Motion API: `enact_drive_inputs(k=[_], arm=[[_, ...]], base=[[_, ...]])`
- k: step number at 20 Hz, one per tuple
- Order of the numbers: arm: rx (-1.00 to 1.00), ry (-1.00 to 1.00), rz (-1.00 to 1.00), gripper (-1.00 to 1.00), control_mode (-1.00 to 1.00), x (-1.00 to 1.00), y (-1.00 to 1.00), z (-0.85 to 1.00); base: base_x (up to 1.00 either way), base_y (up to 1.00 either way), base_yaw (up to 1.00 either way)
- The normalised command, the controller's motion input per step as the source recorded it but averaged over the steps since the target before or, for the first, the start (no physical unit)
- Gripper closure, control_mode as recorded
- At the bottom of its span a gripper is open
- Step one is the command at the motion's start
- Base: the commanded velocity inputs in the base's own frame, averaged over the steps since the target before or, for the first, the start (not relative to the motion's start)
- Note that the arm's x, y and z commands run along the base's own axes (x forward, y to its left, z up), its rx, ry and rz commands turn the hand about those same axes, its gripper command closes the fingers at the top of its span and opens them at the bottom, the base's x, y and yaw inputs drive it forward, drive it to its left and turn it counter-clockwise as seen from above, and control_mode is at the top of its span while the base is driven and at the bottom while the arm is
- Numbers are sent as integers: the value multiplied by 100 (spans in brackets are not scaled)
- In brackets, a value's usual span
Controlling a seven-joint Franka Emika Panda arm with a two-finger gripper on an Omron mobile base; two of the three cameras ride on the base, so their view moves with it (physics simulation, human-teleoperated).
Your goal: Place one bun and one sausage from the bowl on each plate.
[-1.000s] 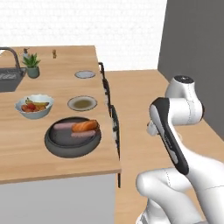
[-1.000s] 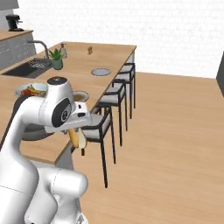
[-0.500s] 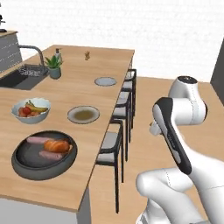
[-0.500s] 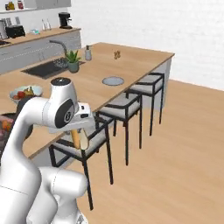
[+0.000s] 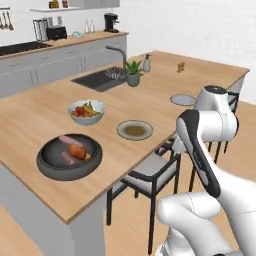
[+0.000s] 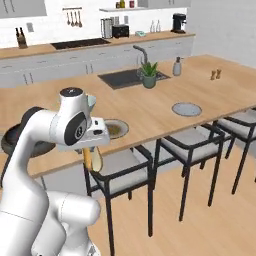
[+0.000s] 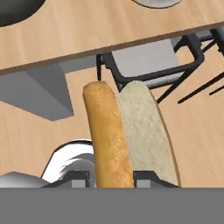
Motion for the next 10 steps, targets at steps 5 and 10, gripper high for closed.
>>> enact_drive_inputs(k=[5,10], arm=[[0,0,0,100,100,0,0,0],[0,0,0,100,100,0,0,0]], base=[[0,-74,83],[-1,-94,69]])
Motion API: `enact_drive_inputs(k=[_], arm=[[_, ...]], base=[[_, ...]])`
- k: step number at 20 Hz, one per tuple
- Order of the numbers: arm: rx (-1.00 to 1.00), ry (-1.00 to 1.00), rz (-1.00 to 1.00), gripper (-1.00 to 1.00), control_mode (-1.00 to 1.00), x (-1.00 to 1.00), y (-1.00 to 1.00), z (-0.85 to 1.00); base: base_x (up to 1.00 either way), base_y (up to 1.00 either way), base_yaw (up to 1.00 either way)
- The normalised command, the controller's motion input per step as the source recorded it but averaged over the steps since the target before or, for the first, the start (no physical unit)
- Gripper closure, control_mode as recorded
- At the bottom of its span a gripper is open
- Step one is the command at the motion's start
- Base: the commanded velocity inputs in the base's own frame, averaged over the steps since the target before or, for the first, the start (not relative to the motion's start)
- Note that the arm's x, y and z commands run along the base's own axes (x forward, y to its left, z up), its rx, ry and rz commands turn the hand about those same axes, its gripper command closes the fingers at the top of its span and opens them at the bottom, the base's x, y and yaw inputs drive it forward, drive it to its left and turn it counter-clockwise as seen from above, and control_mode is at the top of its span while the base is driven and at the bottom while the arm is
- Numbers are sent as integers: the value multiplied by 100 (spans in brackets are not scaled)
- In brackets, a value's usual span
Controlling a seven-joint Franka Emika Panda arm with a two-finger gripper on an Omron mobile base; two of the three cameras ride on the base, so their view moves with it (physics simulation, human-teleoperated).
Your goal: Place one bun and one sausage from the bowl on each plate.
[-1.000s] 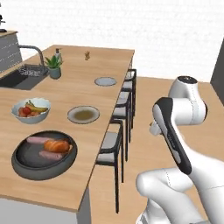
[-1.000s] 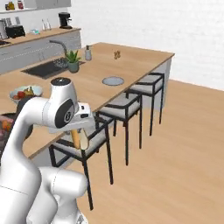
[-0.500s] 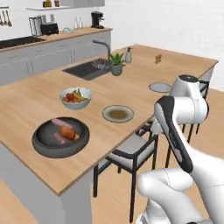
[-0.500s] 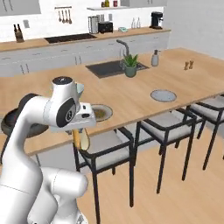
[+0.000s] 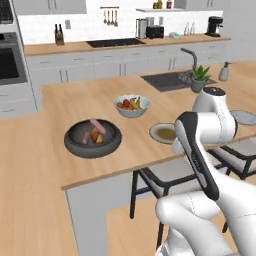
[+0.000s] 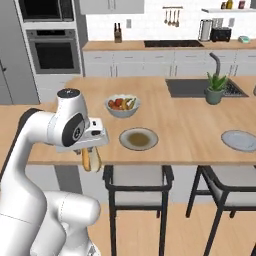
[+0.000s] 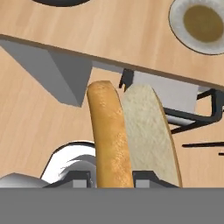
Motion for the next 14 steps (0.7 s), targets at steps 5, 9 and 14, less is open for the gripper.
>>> enact_drive_inputs(k=[5,9,14], arm=[[0,0,0,100,100,0,0,0],[0,0,0,100,100,0,0,0],[0,0,0,100,100,0,0,0]], base=[[0,-88,40],[10,2,5],[12,76,0]])
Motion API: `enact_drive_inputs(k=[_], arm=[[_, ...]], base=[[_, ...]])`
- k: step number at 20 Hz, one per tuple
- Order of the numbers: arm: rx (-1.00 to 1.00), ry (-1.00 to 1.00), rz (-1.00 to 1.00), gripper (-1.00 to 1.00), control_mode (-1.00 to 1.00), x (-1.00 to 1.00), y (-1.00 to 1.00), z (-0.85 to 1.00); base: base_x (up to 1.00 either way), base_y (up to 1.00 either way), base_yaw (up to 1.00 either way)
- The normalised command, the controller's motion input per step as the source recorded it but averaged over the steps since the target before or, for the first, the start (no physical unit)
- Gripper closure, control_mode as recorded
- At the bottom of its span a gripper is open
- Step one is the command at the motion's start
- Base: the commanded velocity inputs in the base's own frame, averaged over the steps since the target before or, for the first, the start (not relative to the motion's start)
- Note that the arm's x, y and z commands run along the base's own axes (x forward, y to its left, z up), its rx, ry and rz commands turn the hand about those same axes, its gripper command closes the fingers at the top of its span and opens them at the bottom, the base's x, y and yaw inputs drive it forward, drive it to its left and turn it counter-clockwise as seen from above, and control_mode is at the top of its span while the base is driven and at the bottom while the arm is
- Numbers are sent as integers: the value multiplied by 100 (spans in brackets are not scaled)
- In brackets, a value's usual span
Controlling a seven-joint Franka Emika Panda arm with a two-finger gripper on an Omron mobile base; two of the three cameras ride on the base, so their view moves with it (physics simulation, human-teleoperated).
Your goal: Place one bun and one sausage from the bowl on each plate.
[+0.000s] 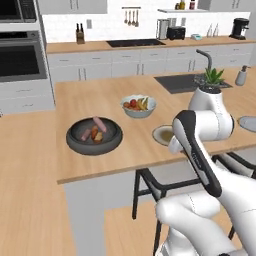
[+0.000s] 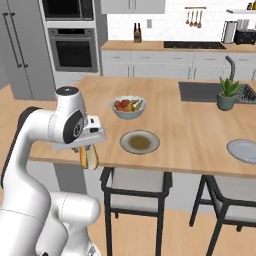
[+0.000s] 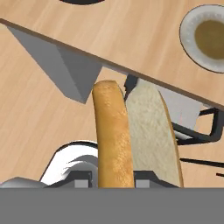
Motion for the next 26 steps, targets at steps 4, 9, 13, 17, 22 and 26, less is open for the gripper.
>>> enact_drive_inputs(k=[4,9,13,17,22,26], arm=[[0,0,0,100,100,0,0,0],[0,0,0,100,100,0,0,0],[0,0,0,100,100,0,0,0],[0,0,0,100,100,0,0,0],[0,0,3,100,-100,40,-9,-1],[3,7,9,100,-100,100,-53,0]], base=[[31,12,4],[90,-19,14],[78,-1,3],[88,0,1],[56,-1,1],[0,0,0]])
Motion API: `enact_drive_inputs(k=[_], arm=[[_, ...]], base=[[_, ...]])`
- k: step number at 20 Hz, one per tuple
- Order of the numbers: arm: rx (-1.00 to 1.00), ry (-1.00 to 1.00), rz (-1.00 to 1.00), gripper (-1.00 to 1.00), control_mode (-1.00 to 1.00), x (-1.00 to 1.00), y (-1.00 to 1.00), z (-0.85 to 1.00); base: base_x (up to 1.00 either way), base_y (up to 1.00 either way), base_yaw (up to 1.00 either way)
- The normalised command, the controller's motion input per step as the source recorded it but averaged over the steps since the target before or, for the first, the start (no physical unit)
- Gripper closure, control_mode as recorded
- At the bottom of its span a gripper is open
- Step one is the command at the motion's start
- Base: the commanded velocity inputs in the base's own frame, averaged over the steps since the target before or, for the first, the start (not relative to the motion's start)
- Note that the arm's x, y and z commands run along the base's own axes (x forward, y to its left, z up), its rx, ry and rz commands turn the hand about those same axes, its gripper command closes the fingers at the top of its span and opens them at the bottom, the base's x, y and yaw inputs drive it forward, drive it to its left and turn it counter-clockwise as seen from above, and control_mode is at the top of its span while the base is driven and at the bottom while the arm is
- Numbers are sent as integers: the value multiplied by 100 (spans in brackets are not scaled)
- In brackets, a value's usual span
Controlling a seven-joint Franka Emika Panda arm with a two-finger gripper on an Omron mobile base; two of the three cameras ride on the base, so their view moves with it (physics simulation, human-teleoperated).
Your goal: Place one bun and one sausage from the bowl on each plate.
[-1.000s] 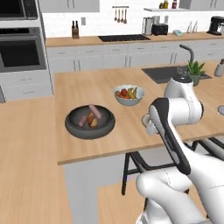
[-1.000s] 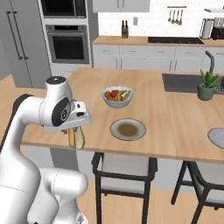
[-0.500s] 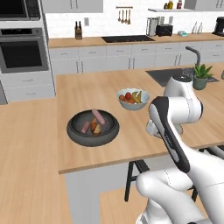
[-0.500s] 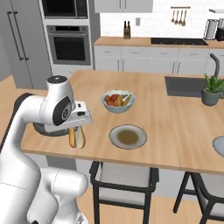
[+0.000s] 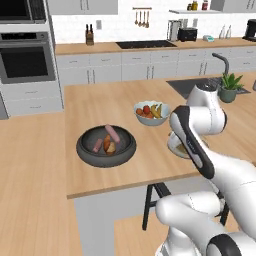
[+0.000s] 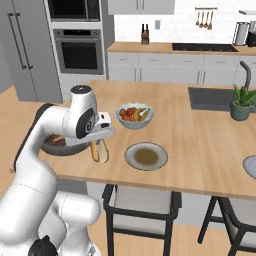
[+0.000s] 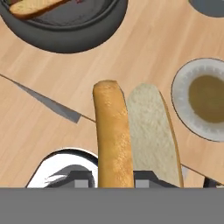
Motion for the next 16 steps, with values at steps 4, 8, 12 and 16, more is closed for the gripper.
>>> enact_drive_inputs(k=[4,8,12,16], arm=[[8,15,5,100,-100,100,-86,-46],[10,22,5,100,-100,100,-95,-59],[15,3,0,100,-100,100,-98,-46],[1,14,1,100,-100,92,-83,-17]], base=[[0,0,0],[0,0,0],[0,0,0],[0,0,0]])
